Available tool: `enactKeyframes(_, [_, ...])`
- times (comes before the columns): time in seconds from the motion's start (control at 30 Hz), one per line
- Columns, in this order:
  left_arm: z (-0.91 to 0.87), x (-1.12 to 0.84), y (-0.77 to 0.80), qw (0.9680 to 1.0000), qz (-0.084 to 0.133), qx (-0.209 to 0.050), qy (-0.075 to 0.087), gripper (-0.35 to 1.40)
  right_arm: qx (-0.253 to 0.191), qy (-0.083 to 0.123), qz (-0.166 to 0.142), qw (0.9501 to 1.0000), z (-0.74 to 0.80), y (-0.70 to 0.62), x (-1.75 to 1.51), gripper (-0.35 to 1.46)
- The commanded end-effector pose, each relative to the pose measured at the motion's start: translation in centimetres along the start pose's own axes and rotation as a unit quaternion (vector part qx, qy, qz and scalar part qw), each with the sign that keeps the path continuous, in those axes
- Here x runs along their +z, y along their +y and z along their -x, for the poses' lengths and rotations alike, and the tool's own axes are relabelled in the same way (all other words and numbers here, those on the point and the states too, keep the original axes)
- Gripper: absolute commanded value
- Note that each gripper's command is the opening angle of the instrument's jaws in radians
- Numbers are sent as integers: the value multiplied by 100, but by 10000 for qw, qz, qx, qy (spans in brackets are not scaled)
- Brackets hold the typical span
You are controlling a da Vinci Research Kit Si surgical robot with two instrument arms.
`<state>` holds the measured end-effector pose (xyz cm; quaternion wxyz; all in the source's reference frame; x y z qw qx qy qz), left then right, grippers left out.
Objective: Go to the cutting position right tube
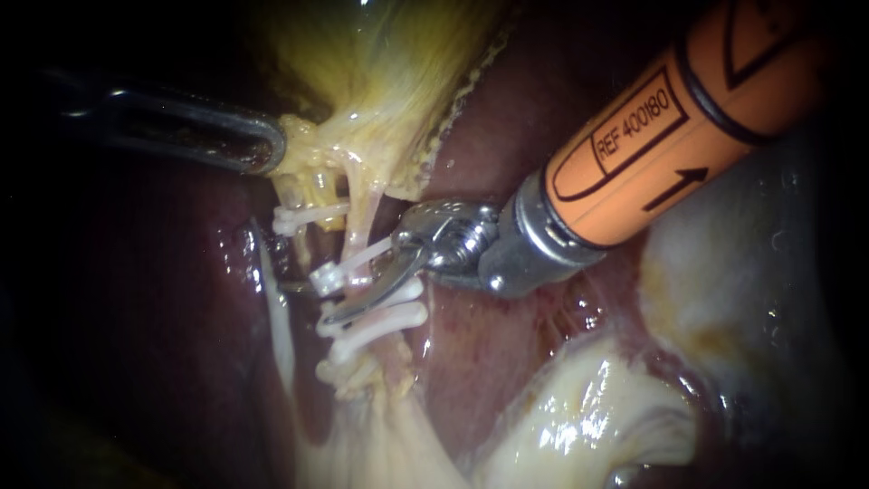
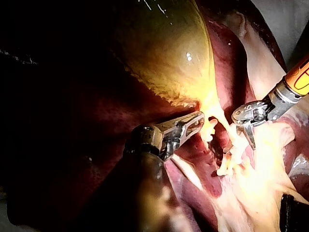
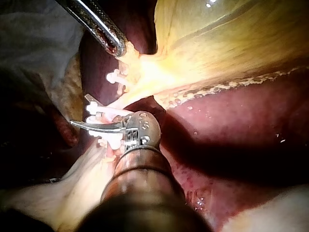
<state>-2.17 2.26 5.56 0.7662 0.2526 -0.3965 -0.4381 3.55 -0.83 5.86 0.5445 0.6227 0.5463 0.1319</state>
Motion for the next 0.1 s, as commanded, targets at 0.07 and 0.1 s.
enactKeyframes(0.07, [0,0,0,10000,-6,0,2,-35,-3,-7,-3,10000,2,1,-1,106])
enactKeyframes(0.1, [0,0,0,10000,-6,0,2,-35,-4,-13,-7,10000,3,2,-2,106])
